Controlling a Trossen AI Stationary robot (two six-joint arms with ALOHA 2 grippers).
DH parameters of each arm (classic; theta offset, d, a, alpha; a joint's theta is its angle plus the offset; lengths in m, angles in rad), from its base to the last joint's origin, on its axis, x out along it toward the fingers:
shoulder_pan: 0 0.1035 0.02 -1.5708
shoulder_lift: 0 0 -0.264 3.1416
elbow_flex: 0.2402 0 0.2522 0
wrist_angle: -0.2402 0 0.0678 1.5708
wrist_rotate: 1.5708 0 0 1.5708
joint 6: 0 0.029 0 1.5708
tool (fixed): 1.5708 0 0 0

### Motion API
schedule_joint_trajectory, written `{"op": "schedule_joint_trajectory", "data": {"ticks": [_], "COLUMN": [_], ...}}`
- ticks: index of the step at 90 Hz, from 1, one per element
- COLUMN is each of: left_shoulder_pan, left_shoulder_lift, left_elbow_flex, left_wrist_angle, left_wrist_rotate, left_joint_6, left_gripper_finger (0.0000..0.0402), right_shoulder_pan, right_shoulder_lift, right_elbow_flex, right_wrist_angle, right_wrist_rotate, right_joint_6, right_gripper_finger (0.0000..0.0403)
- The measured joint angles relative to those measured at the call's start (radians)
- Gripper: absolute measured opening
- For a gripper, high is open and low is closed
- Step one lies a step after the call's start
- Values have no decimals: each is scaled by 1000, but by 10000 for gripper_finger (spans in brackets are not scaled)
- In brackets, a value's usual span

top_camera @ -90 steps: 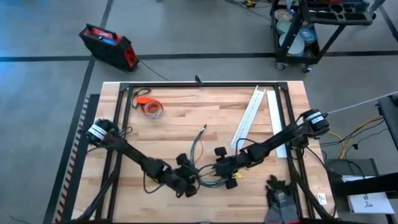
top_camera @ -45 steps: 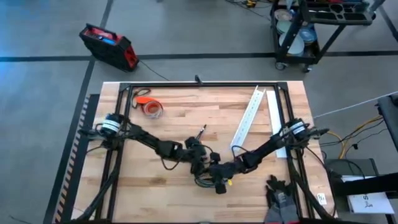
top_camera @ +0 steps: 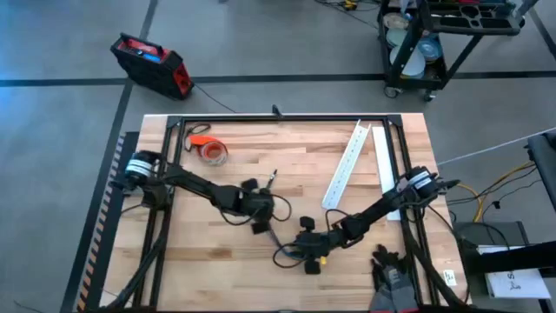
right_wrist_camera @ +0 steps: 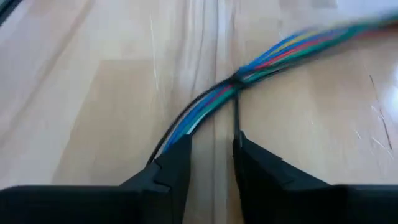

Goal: Ziptie cables
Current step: Wrap the cables together using a black zip tie

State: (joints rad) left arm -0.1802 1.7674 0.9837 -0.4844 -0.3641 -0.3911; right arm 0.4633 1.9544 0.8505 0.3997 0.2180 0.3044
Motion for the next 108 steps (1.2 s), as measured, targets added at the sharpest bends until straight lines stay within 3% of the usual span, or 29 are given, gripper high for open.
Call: {"op": "schedule_joint_trajectory", "data": {"ticks": [9,26,51,67,83,96,108], "left_shoulder_pan": [1,-2,29,113,169,168,168], "left_shoulder_lift": [-41,-111,-131,-130,-147,-201,-265], "left_elbow_flex": [-5,0,-63,-234,-310,-328,-339], "left_wrist_angle": [-134,-9,69,352,306,239,201], "left_wrist_rotate": [-24,-27,-131,-56,42,58,72], "left_joint_6": [-44,-25,-34,-48,-47,-27,-9], "left_gripper_finger": [61,63,62,63,61,60,60], "right_shoulder_pan": [2,2,2,2,2,0,8], "right_shoulder_lift": [-24,-69,-45,-19,-50,-124,-173], "right_elbow_flex": [-3,-6,6,39,43,43,43], "right_wrist_angle": [-42,-47,136,123,61,-87,-92], "right_wrist_rotate": [-3,-6,19,41,37,45,45], "right_joint_6": [-14,-54,-69,-78,-80,-72,-68], "right_gripper_finger": [115,126,148,172,193,205,215]}}
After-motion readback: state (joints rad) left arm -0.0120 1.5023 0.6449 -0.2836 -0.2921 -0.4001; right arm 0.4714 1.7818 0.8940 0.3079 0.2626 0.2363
